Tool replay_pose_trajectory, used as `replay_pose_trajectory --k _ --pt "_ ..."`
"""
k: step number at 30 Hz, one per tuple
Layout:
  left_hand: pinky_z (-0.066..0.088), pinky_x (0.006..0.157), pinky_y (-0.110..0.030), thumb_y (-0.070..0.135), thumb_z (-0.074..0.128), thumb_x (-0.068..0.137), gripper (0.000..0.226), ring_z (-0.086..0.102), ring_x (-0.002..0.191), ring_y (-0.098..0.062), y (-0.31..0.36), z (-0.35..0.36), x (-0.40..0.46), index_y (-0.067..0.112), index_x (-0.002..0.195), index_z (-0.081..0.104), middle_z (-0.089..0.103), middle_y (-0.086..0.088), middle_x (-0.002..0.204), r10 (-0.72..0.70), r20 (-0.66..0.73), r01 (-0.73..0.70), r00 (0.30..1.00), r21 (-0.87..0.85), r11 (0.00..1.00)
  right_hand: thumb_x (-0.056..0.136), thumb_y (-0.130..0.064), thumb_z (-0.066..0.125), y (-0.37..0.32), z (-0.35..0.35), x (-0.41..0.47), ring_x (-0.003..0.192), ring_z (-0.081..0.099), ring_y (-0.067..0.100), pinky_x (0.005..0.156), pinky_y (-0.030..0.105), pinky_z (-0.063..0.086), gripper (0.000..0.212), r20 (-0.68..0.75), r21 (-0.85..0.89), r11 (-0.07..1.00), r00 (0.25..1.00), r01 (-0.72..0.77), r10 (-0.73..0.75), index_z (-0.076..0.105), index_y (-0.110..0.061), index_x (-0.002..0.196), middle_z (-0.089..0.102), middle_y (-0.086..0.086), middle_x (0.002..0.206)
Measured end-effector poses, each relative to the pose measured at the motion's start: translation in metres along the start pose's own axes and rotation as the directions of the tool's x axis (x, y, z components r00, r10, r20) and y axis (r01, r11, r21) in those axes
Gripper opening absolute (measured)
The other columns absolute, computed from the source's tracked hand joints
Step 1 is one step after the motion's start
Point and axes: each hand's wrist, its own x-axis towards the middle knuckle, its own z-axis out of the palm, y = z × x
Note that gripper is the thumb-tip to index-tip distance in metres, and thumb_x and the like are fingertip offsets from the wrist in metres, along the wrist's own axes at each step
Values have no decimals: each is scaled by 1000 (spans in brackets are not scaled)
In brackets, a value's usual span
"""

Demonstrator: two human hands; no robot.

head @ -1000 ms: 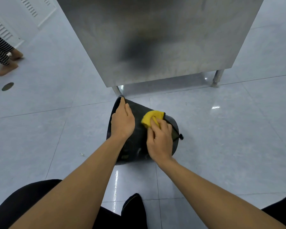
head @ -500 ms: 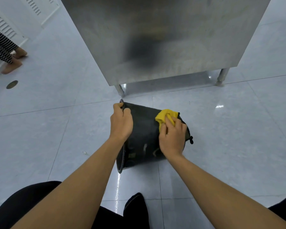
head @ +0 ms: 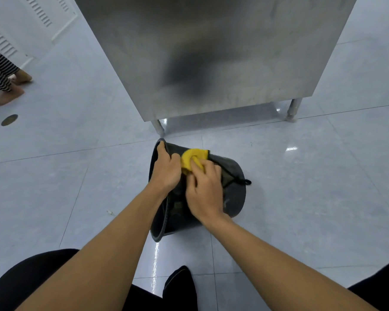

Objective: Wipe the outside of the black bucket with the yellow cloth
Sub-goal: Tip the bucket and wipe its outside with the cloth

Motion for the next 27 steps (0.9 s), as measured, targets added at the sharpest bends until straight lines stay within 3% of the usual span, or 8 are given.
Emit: replay_pose_trajectory --k 3,6,10,14,17,20,23,27 --pt "43 97 -33 17 40 99 59 52 117 -19 0 -2 5 18 156 24 50 -4 140 45 -48 -44 998 25 999 97 -26 41 -6 1 4 109 45 22 94 26 40 44 36 23 998 998 51 -52 60 -13 135 58 5 125" --pt "56 76 -39 16 53 96 45 64 91 -23 0 -2 4 18 138 37 62 -9 116 46 -104 -47 994 -8 999 98 -31 38 21 -2 7 114 43 27 101 33 39 47 35 -32 999 999 -4 5 58 -14 138 57 9 130" --pt "62 66 -37 16 58 94 49 68 81 -21 0 -4 1 18 137 35 63 -5 104 26 -78 -27 997 -19 999 100 -29 40 73 -14 5 117 41 36 104 42 37 41 -65 -133 943 952 -304 298 61 -19 133 52 14 136" --pt "54 90 -36 29 46 103 59 62 95 -13 2 3 -6 25 156 20 58 1 127 168 -8 -161 986 238 958 103 -22 40 89 -23 2 120 37 35 93 35 36 32 -115 -63 841 841 -538 529 60 -19 128 45 12 140" --pt "45 101 -45 34 34 106 58 59 111 -26 6 5 -8 30 158 9 56 -7 137 137 -20 -122 990 342 932 101 -19 44 75 -17 1 113 41 34 94 37 39 25 -122 -81 877 878 -474 463 63 -16 118 50 12 135" --pt "48 84 -39 28 33 103 57 56 80 -11 10 5 -14 27 157 14 62 5 99 98 -35 -86 995 261 961 99 -16 49 47 -7 -3 108 45 33 93 32 35 27 -124 -70 952 950 -298 288 66 -14 120 56 13 127" --pt "51 80 -47 26 34 95 41 59 77 -22 10 5 -9 15 134 31 61 -4 89 29 -111 -17 993 111 994 98 -21 46 1 3 -12 106 45 28 90 29 39 35 -69 48 996 994 -78 81 65 -14 126 56 10 123" --pt "45 65 -41 18 34 97 16 52 70 -22 8 4 -6 12 111 30 53 -4 78 25 -112 -13 993 108 994 100 -20 51 -6 9 -21 111 44 23 92 23 42 35 -4 48 998 999 50 -50 62 -16 133 54 7 131"
